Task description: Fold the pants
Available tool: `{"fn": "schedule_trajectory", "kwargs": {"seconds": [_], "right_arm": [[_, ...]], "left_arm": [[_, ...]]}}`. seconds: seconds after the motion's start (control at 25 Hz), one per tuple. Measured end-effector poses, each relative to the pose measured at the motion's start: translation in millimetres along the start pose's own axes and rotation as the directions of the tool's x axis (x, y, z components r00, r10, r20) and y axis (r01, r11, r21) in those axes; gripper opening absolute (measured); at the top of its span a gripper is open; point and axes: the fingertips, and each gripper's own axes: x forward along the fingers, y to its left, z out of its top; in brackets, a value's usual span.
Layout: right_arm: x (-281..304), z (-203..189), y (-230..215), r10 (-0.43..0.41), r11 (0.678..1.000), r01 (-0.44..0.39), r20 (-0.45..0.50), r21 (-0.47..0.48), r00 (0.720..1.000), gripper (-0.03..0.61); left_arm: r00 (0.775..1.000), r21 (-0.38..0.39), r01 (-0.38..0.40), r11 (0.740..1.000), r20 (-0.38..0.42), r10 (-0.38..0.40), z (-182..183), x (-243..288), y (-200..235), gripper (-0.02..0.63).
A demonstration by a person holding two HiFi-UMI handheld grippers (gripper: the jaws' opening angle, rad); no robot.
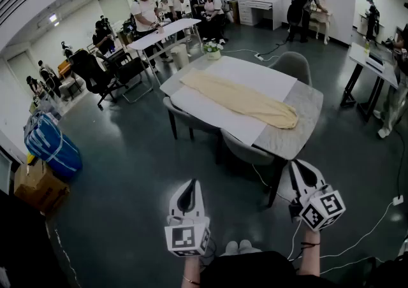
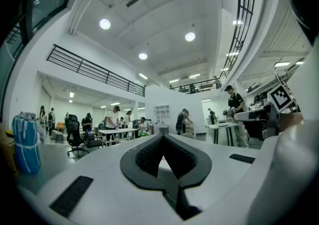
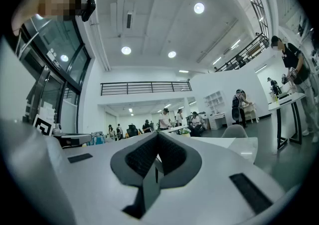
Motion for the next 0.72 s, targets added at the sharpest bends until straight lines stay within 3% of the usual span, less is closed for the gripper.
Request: {"fn": "schedule_trajectory", "kwargs": {"seconds": [0.72], "right_arm": [[43.7,-9.2,-21.5,0.021,0.999,-0.021,-0.010,0.043,1.000,0.014]], "left_arm": [[0.998,-0.019,-0.009,1.000,-0.057,0.008,-15.8,37.9,1.4,0.008]]}}
